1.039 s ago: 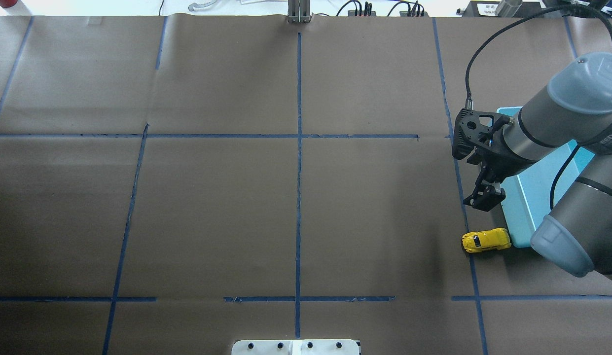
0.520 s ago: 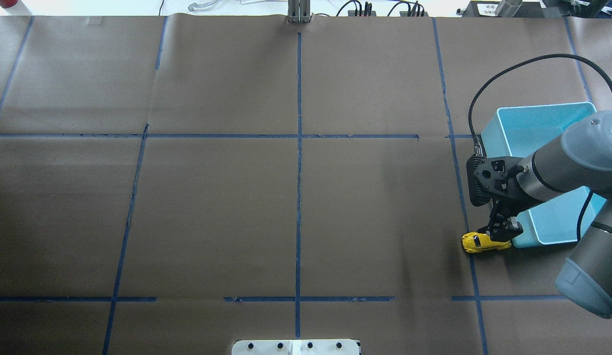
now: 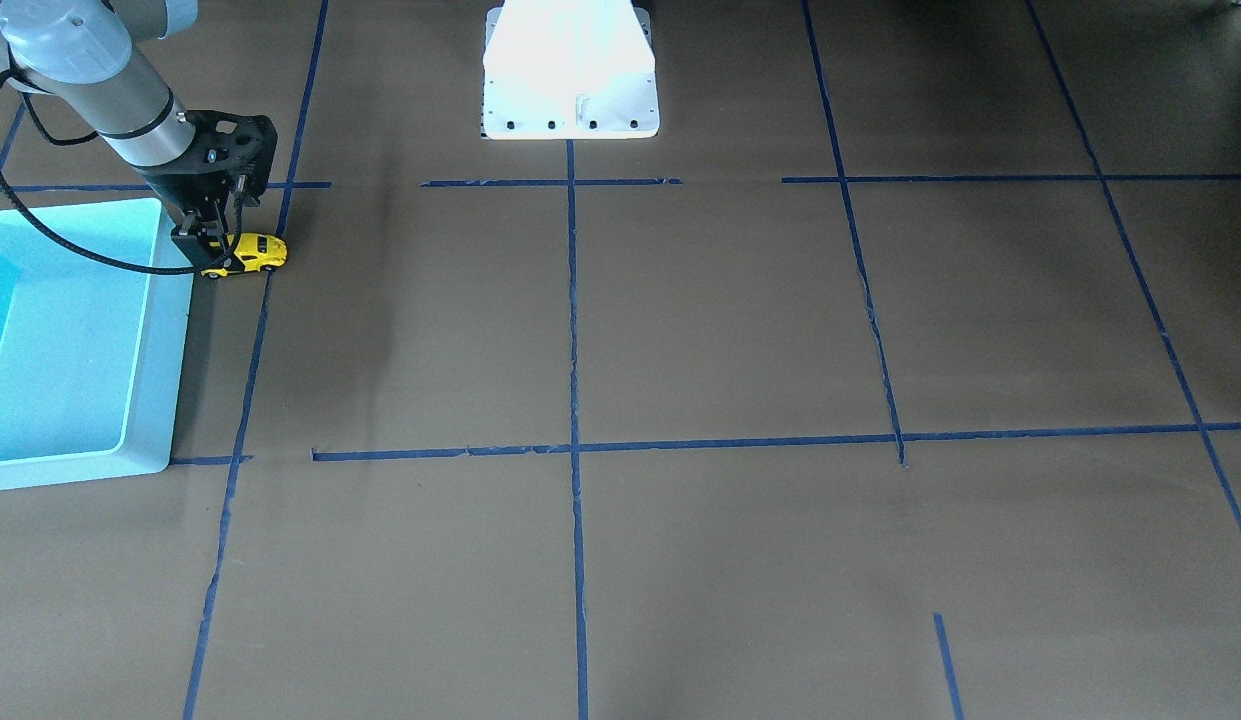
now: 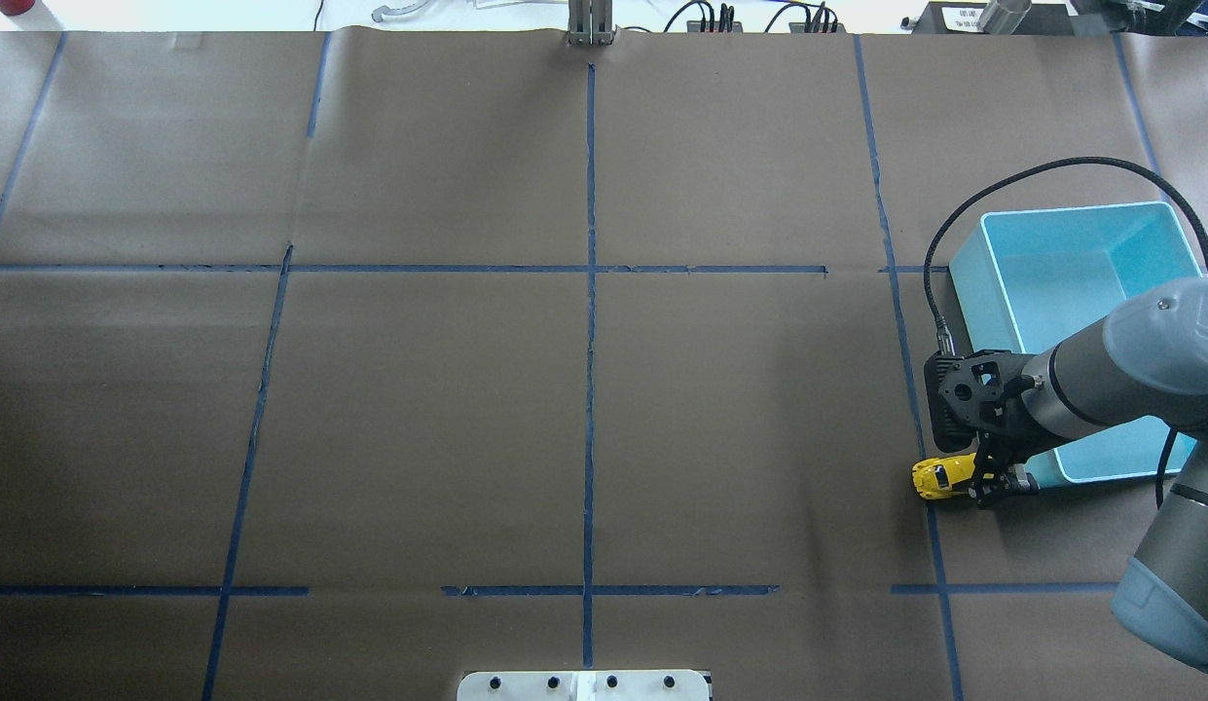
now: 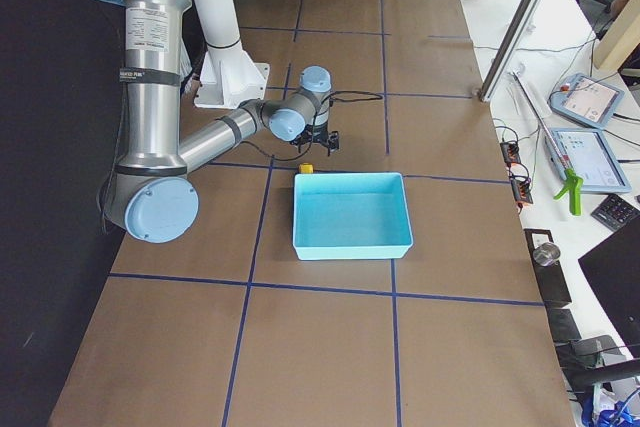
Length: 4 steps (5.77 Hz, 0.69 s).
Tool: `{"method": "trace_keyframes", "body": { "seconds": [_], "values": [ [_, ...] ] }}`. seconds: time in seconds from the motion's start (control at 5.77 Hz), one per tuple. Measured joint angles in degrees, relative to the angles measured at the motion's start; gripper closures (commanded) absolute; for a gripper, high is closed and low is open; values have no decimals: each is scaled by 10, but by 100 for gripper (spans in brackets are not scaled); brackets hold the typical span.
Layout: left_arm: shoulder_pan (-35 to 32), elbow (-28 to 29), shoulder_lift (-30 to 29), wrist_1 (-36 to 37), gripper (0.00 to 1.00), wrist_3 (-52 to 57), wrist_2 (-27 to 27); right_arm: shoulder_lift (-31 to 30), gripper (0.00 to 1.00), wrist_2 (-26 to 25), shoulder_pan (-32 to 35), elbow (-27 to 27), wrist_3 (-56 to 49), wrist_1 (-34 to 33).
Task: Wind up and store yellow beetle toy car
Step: 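Close the right gripper on the car and lift it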
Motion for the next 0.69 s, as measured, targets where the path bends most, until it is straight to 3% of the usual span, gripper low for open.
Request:
{"method": "trace_keyframes", "body": {
  "seconds": [0.69],
  "values": [
    [1, -1, 0, -1, 0, 5, 1, -39, 0, -41, -35, -13, -5, 60]
  ]
}}
